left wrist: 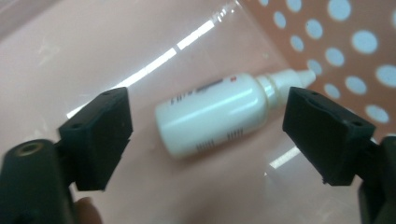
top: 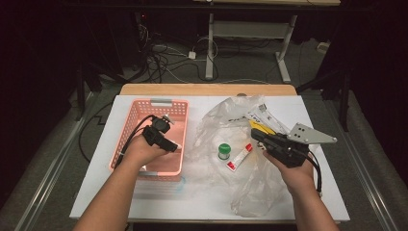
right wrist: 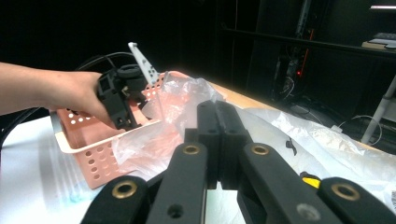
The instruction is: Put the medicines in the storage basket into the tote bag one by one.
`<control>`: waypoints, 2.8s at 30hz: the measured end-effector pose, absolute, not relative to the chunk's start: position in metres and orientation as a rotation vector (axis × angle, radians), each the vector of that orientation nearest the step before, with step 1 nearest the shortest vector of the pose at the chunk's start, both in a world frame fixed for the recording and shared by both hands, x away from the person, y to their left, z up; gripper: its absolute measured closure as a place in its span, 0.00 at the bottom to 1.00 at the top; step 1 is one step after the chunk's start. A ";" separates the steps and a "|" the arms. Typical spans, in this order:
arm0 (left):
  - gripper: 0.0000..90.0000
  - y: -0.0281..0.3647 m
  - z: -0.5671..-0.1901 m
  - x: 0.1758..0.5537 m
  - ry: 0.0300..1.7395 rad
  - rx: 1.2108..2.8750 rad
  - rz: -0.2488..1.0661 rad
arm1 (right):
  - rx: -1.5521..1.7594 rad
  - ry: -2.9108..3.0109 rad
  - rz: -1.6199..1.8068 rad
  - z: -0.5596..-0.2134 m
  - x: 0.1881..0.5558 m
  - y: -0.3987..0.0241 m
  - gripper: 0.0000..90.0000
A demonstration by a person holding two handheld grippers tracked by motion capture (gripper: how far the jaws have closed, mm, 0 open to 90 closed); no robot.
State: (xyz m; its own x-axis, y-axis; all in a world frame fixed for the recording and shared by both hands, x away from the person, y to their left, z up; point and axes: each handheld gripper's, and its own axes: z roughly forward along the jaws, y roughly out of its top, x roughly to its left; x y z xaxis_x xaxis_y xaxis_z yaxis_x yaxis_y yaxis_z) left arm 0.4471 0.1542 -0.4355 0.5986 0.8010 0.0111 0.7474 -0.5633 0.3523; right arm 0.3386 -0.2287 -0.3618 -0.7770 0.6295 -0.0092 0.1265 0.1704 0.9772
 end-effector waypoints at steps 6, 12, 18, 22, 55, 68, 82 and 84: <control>0.19 0.141 -0.444 0.453 1.227 2.591 0.229 | 0.715 2.034 1.638 -0.362 0.339 -0.231 1.00; 0.43 0.140 -0.446 0.450 1.200 2.621 0.194 | 0.721 2.036 1.638 -0.363 0.340 -0.232 1.00; 0.60 0.139 -0.446 0.446 1.178 2.626 0.157 | 0.721 2.032 1.642 -0.362 0.339 -0.231 1.00; 0.63 0.139 -0.445 0.443 1.174 2.631 0.134 | 0.715 2.032 1.640 -0.362 0.339 -0.232 1.00; 0.64 0.167 -0.405 0.370 1.194 2.273 0.273 | 0.708 2.029 1.642 -0.360 0.337 -0.231 1.00; 0.65 0.164 -0.398 0.342 1.107 2.152 0.340 | 0.721 2.038 1.630 -0.363 0.338 -0.230 1.00; 0.65 0.132 -0.371 0.318 0.949 2.093 0.347 | 0.722 2.038 1.631 -0.364 0.338 -0.228 1.00; 0.65 0.125 -0.369 0.314 0.919 2.092 0.342 | 0.722 2.039 1.630 -0.363 0.338 -0.229 1.00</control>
